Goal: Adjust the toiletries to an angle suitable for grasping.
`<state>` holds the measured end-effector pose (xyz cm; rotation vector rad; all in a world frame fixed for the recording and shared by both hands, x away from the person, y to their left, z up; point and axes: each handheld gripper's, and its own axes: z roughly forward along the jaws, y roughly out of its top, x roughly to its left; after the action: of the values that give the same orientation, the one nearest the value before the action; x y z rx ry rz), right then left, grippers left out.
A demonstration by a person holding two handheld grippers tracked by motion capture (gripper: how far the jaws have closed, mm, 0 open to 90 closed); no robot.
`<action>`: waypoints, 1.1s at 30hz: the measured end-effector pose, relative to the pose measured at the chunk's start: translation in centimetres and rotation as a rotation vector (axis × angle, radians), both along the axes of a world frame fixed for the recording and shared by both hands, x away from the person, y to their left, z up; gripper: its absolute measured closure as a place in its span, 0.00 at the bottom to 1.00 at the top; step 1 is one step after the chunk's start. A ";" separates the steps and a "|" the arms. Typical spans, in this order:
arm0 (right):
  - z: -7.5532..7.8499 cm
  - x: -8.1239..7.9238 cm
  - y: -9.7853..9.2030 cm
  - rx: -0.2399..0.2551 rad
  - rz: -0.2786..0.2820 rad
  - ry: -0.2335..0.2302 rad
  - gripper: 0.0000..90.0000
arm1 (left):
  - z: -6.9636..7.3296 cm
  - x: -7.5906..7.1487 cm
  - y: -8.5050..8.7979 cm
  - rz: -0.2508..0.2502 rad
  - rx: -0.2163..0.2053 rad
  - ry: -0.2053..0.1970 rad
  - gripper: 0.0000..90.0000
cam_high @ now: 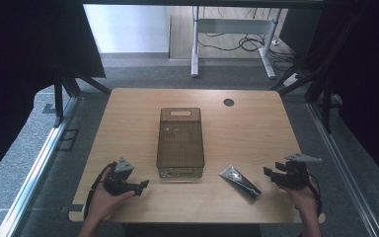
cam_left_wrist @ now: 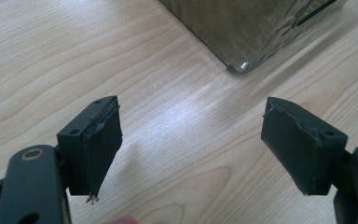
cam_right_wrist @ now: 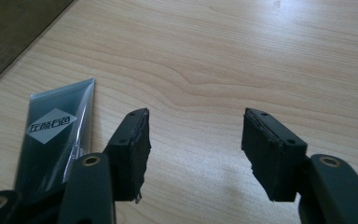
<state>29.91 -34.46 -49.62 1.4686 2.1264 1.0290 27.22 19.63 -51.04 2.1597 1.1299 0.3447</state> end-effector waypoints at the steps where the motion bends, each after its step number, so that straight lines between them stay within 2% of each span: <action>1: 0.1 -0.1 0.0 -0.002 0.005 -0.001 0.48 | 0.0 0.0 0.0 -0.005 0.008 0.000 0.23; 7: 0.4 -0.3 -0.1 -0.012 0.025 -0.002 0.53 | 0.0 0.2 -0.1 0.002 0.005 0.005 0.23; 9: 0.5 -0.2 0.1 -0.016 0.036 0.007 0.55 | -0.2 0.1 -0.1 -0.002 0.014 0.009 0.23; 12: 0.8 0.1 0.4 -0.019 0.043 0.023 0.58 | -0.1 0.0 0.2 -0.010 0.005 0.013 0.23; 14: 1.3 0.4 0.8 -0.034 0.060 0.035 0.62 | 0.1 0.0 0.6 0.002 -0.004 0.006 0.23; 17: 2.1 0.9 1.4 -0.060 0.107 0.071 0.66 | 0.5 0.0 1.4 0.026 -0.027 0.001 0.23; 18: 2.6 1.2 1.8 -0.076 0.140 0.108 0.70 | 0.6 0.0 1.6 0.029 -0.032 -0.001 0.23; 20: 2.8 1.4 2.0 -0.089 0.151 0.124 0.72 | 0.7 0.0 1.6 0.030 -0.034 -0.003 0.23; 21: 3.4 1.8 2.5 -0.125 0.180 0.154 0.78 | 0.7 -0.1 1.6 0.025 -0.036 -0.006 0.23; 24: 3.9 2.1 3.0 -0.143 0.206 0.180 0.84 | 0.9 -0.2 1.3 0.013 -0.036 -0.007 0.23; 30: 5.3 2.7 4.7 -0.240 0.284 0.281 0.95 | 1.0 -0.4 0.5 -0.011 -0.031 -0.008 0.23; 31: 5.6 2.7 5.1 -0.252 0.312 0.329 0.97 | 0.9 -0.3 0.4 -0.014 -0.029 -0.005 0.23; 33: 5.7 2.7 5.3 -0.261 0.319 0.341 0.98 | 0.7 -0.3 0.3 -0.016 -0.026 0.000 0.23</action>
<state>32.66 -29.21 -43.92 1.2758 2.6840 0.5909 26.91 19.94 -50.33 2.1447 1.1108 0.3212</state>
